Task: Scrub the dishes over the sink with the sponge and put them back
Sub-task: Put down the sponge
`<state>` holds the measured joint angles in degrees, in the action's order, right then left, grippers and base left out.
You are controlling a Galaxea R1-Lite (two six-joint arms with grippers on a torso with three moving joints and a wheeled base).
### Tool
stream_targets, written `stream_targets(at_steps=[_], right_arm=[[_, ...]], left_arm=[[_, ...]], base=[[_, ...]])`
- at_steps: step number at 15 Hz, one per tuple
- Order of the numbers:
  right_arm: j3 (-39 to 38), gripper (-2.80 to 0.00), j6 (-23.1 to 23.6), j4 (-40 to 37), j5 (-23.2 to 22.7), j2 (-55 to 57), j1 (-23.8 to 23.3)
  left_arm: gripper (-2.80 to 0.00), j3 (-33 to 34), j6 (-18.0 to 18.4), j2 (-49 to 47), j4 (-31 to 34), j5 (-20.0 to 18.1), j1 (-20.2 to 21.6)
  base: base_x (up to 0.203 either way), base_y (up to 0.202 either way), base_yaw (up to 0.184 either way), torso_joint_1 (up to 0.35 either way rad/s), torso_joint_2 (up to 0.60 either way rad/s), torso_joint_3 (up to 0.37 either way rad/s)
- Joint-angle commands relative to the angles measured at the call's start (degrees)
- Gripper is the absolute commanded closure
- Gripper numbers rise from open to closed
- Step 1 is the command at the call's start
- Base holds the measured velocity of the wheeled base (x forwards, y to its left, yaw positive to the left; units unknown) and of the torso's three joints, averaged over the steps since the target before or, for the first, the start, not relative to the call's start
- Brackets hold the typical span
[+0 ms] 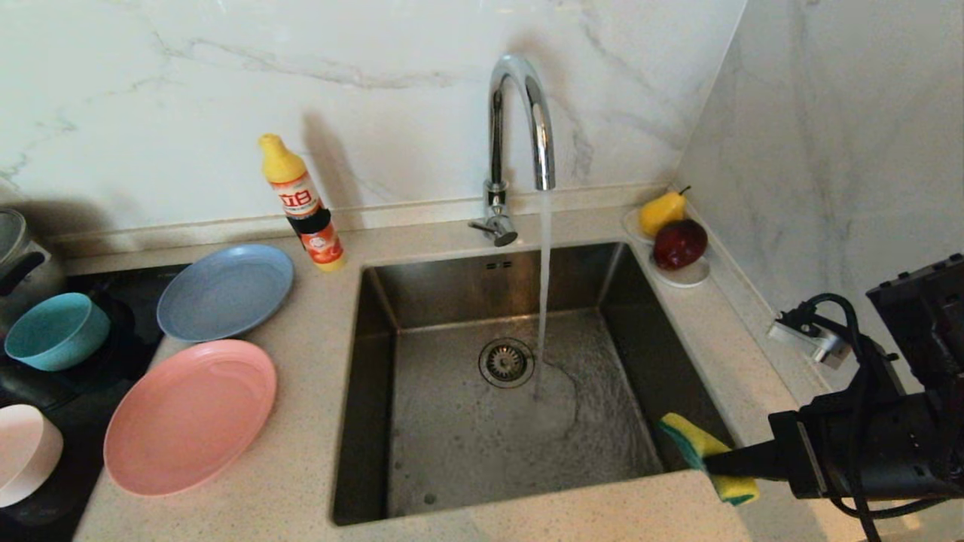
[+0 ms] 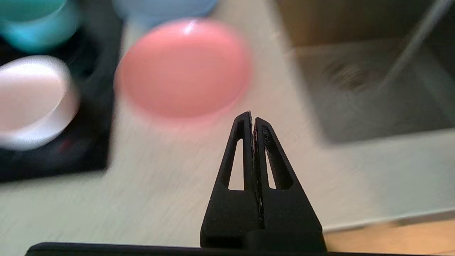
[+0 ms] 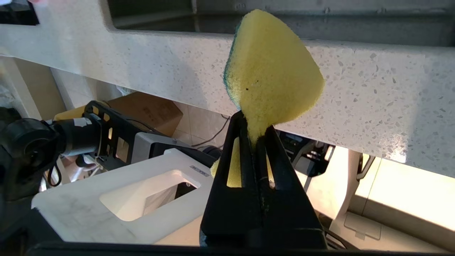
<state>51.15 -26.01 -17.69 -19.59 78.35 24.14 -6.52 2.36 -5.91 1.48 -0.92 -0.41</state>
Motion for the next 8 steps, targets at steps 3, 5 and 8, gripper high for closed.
stream_targets(at_steps=[3, 5, 8], right_arm=[[0.0, 0.00, 0.0, 0.1, 0.2, -1.2, 0.0], [0.0, 0.00, -0.1, 0.1, 0.7, -1.8, 0.1], [-0.4, 0.00, 0.9, -0.2, 2.3, -2.6, 0.3]], left_arm=[[0.00, 4.2, 3.3, 5.9, 1.1, 3.5, 0.3], [0.00, 4.7, 8.5, 5.9, 0.6, 0.9, 0.3], [0.00, 6.0, 4.6, 5.9, 1.1, -2.3, 0.3]], base=[[0.000, 0.000, 0.000, 0.000, 0.00, 0.000], [0.000, 0.000, 0.000, 0.000, 0.00, 0.000], [0.000, 0.000, 0.000, 0.000, 0.00, 0.000]])
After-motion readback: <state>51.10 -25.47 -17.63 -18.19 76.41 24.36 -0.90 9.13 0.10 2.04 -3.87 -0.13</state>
